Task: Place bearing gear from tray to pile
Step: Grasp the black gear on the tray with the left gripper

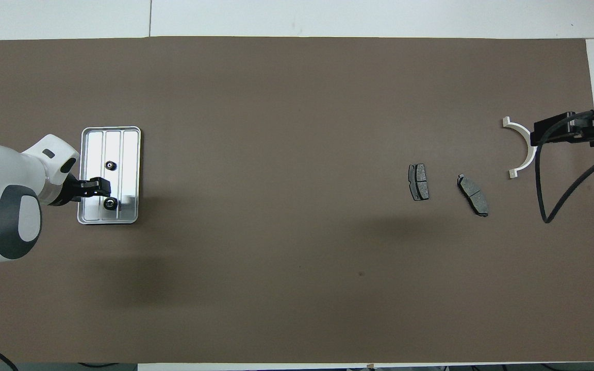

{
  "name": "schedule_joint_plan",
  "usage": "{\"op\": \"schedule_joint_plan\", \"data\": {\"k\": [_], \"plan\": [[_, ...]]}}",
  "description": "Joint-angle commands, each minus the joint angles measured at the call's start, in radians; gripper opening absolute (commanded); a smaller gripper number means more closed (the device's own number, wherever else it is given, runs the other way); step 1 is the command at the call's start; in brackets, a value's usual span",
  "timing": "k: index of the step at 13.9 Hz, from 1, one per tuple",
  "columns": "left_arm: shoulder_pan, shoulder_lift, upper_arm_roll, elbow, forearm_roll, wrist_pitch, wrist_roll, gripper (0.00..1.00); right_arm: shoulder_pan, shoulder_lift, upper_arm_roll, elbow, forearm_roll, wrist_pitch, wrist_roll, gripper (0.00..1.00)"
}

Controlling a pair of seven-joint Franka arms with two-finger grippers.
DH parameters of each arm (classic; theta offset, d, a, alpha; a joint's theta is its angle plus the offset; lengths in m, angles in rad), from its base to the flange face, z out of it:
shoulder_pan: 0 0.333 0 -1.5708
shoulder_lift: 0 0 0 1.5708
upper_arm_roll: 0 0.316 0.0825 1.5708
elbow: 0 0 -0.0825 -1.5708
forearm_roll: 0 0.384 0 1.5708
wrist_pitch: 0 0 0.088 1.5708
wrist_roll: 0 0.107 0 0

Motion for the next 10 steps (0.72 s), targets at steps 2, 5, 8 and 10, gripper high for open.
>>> {"op": "schedule_joint_plan", "data": {"k": [2,5,8,10], "plan": [[-0.006,-0.007,-0.007,-0.044,-0.008,0.053,-0.063,0.73,-0.007,0.004,0.007,-0.002,-0.006,-0.01,-0.021,1.0],[-0.019,-0.004,-0.007,-0.058,-0.008,0.064,-0.068,0.73,-0.007,0.009,0.007,-0.004,-0.006,-0.01,-0.019,1.0],[-0.02,-0.002,-0.007,-0.092,-0.008,0.104,-0.08,0.73,-0.007,0.013,0.007,-0.007,-0.006,-0.011,-0.019,1.0],[-0.023,0.006,-0.007,-0.092,-0.008,0.108,-0.097,0.7,-0.007,0.013,0.007,-0.007,-0.006,-0.011,-0.021,1.0]]}}
